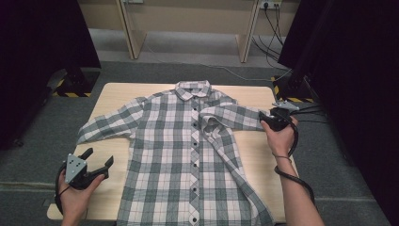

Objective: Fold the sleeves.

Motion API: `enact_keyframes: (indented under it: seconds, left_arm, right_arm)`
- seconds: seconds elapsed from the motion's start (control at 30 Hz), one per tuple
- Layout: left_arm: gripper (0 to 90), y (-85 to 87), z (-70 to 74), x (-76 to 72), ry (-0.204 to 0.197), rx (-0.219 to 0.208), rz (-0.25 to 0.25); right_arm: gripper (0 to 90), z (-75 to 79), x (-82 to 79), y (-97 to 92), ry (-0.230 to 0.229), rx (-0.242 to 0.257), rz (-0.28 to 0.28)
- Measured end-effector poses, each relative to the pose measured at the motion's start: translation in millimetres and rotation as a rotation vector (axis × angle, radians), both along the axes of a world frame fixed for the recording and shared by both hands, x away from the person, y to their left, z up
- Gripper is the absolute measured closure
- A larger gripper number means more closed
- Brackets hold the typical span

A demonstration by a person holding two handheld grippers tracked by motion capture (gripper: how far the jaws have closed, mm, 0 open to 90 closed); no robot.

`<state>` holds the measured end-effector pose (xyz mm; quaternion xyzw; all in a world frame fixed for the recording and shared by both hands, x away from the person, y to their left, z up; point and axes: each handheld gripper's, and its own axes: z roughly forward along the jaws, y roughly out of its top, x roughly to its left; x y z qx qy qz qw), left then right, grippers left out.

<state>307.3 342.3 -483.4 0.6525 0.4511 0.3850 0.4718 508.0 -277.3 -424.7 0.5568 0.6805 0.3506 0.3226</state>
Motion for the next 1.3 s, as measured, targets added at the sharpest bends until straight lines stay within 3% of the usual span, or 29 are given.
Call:
enact_keyframes:
  seconds: [0.17, 0.5, 0.7, 0.77, 1.0, 1.1, 1.3]
  left_arm:
    - [17.3, 0.2, 0.0, 0.0, 0.000, -0.002, 0.001]
    - [17.3, 0.5, 0.0, 0.0, 0.000, -0.003, 0.001]
    - [17.3, 0.7, 0.0, 0.0, 0.000, -0.005, 0.001]
    - [17.4, 0.5, 0.0, 0.0, 0.000, -0.003, 0.000]
    - [17.3, 0.4, 0.0, -0.2, -0.002, -0.003, 0.000]
    - [17.3, 0.3, 0.0, -0.2, -0.001, -0.002, -0.001]
    - [17.3, 0.9, -0.1, -0.5, -0.005, -0.009, -0.001]
  right_arm:
    - [41.7, -11.9, -0.3, -10.2, 0.044, -0.003, -0.038]
    - [38.4, -33.5, 4.6, -23.1, 0.140, -0.057, -0.097]
    - [39.2, -44.6, 4.4, -28.0, 0.166, -0.064, -0.104]
    - [39.4, -46.6, 3.6, -27.9, 0.150, -0.069, -0.109]
    - [54.1, -48.2, 3.8, -29.7, 0.133, -0.048, -0.094]
    - [69.0, -48.1, 2.6, -29.9, 0.134, -0.043, -0.086]
    - [80.3, -45.7, 1.0, -26.7, 0.134, -0.068, -0.085]
